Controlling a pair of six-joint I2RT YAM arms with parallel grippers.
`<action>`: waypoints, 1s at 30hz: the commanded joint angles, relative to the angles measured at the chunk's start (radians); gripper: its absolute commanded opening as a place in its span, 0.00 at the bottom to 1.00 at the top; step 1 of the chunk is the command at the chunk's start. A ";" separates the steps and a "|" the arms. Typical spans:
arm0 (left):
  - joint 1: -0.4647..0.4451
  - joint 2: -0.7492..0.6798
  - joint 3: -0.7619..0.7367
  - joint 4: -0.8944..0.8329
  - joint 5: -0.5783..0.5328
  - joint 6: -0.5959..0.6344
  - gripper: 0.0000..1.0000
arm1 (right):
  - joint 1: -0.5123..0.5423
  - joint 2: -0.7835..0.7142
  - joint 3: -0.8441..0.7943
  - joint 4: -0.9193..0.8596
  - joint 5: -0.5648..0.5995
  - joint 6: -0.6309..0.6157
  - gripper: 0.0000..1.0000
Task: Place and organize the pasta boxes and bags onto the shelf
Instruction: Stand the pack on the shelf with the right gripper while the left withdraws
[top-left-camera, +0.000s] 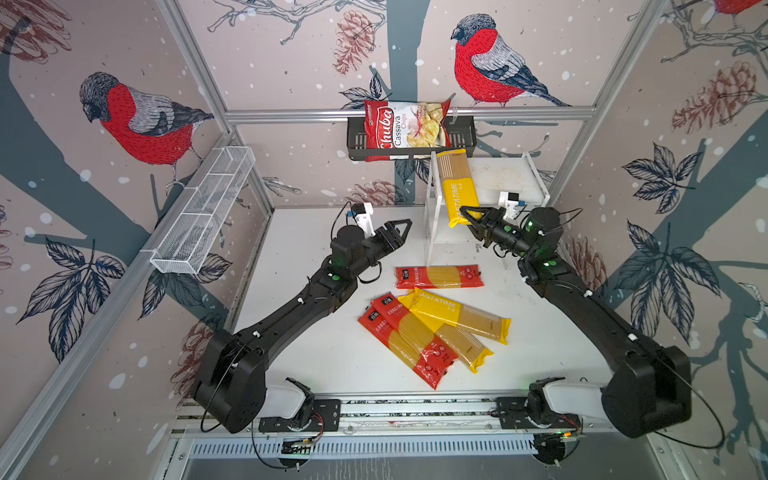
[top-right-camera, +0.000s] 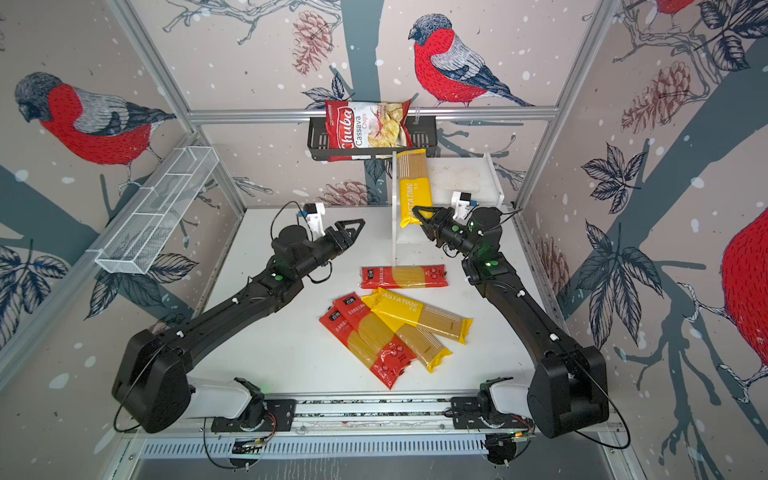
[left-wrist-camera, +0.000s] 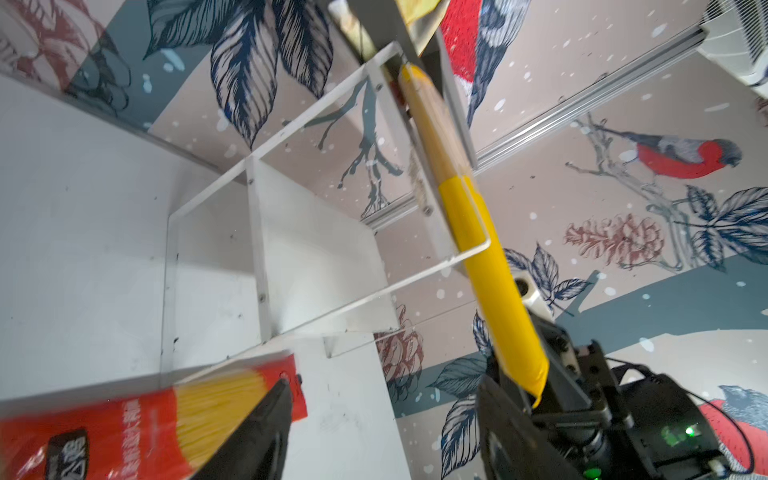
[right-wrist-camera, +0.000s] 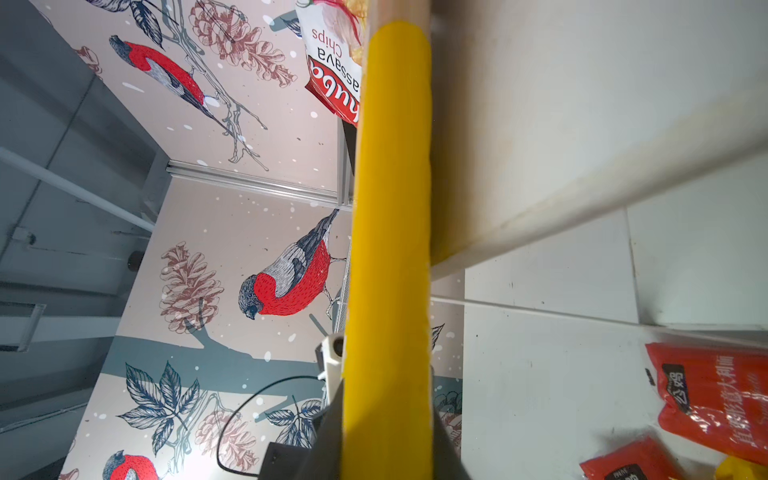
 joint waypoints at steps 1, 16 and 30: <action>-0.020 0.005 -0.007 0.027 -0.026 0.021 0.69 | 0.006 0.026 0.020 0.096 -0.024 0.019 0.05; -0.056 0.015 -0.013 0.023 -0.045 0.034 0.69 | 0.010 0.063 0.038 0.116 0.002 0.015 0.32; -0.114 -0.042 -0.079 0.033 -0.087 0.134 0.69 | -0.040 -0.064 -0.065 0.035 -0.031 -0.026 0.47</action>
